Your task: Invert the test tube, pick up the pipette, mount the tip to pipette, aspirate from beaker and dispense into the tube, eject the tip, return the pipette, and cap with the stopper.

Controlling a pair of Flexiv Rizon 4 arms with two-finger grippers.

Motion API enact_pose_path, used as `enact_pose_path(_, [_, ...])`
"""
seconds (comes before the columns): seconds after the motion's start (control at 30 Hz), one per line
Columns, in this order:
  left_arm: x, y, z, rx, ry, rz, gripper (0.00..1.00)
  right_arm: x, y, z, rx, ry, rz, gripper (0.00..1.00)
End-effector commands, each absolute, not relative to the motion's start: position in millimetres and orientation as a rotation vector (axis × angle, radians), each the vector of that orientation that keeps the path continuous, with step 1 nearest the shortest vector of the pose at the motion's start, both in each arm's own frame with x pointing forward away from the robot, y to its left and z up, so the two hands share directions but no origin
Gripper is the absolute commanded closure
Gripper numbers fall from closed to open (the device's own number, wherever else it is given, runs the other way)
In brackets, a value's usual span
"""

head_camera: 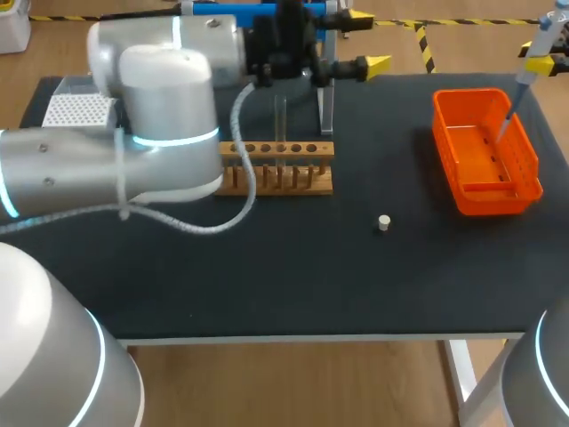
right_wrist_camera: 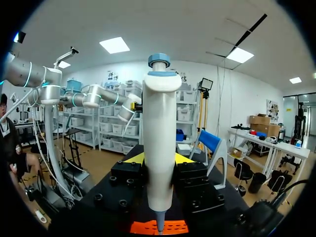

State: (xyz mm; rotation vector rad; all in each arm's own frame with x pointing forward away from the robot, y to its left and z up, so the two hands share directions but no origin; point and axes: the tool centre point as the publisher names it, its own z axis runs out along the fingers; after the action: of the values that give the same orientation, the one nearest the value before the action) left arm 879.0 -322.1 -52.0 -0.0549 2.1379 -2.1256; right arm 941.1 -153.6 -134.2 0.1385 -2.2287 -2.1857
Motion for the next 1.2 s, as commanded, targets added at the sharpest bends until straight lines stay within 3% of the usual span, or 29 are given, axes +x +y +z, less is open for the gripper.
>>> enact_pose_path(0.03, [897,-390,-44,-0.015,2.202,-2.098,0.0,940,-153,-133,0.136,-2.233,-2.183,1.0])
enact_pose_path(0.27, [904,-428,-39,0.037,2.227,-2.128,0.0,940,-153,-133,0.136,-2.233,-2.183,1.0])
enact_pose_path(0.57, [904,-428,-39,0.037,2.227,-2.128,0.0,940,-153,-133,0.136,-2.233,-2.183,1.0])
enact_pose_path(0.6, [904,-428,-39,0.037,2.227,-2.128,0.15,940,-153,-133,0.136,-2.233,-2.183,1.0])
enact_pose_path(0.63, [904,-428,-39,0.037,2.227,-2.128,0.73,940,-153,-133,0.136,-2.233,-2.183,1.0])
enact_pose_path(0.67, [904,-428,-39,0.037,2.227,-2.128,1.0,940,-153,-133,0.136,-2.233,-2.183,1.0])
enact_pose_path(1.2, [906,-434,-39,0.066,2.214,-2.156,1.0,940,-153,-133,0.136,-2.233,-2.183,1.0])
